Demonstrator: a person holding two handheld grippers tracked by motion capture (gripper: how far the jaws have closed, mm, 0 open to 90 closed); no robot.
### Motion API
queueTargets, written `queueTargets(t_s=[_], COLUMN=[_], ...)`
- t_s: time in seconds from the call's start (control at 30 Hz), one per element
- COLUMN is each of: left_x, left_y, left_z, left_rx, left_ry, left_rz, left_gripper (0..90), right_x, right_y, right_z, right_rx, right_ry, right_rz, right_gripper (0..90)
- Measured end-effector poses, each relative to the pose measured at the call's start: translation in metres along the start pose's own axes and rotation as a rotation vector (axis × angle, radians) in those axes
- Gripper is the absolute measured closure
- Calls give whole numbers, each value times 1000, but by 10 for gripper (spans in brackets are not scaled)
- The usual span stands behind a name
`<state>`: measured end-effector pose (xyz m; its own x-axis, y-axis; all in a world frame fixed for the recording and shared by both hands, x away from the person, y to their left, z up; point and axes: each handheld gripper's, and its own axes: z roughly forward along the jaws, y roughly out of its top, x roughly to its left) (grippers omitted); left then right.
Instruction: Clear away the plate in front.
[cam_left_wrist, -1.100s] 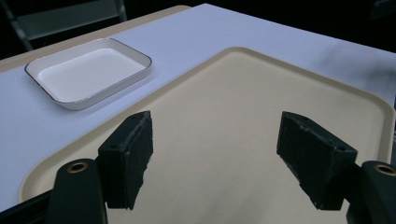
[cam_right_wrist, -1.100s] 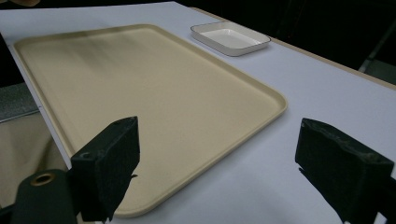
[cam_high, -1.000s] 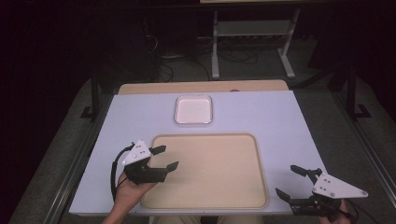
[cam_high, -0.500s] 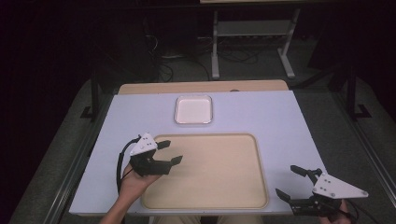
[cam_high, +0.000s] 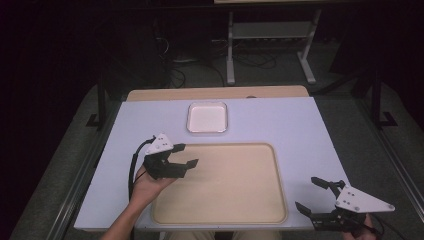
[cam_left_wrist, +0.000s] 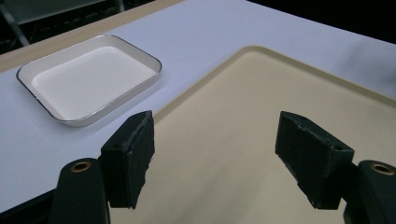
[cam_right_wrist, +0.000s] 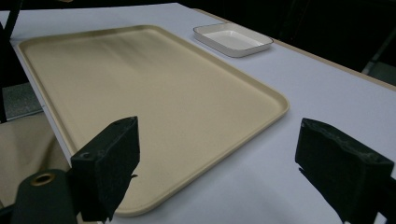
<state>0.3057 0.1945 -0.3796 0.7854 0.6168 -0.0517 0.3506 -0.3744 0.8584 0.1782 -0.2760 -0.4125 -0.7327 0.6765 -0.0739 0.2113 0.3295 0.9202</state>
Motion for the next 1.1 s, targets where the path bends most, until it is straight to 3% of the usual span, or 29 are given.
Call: queueTargets(t_s=[0.8,1.1], left_x=[31,40], left_y=[26,35], left_z=[19,25], left_rx=[2,23], left_ry=[33,63], left_rz=[-39,-32], left_gripper=[270,269], right_x=[1,1], right_y=[0,0], right_z=[2,1], right_rx=[9,9], right_ry=[6,4], right_rz=[-11,-9], right_gripper=[129,129])
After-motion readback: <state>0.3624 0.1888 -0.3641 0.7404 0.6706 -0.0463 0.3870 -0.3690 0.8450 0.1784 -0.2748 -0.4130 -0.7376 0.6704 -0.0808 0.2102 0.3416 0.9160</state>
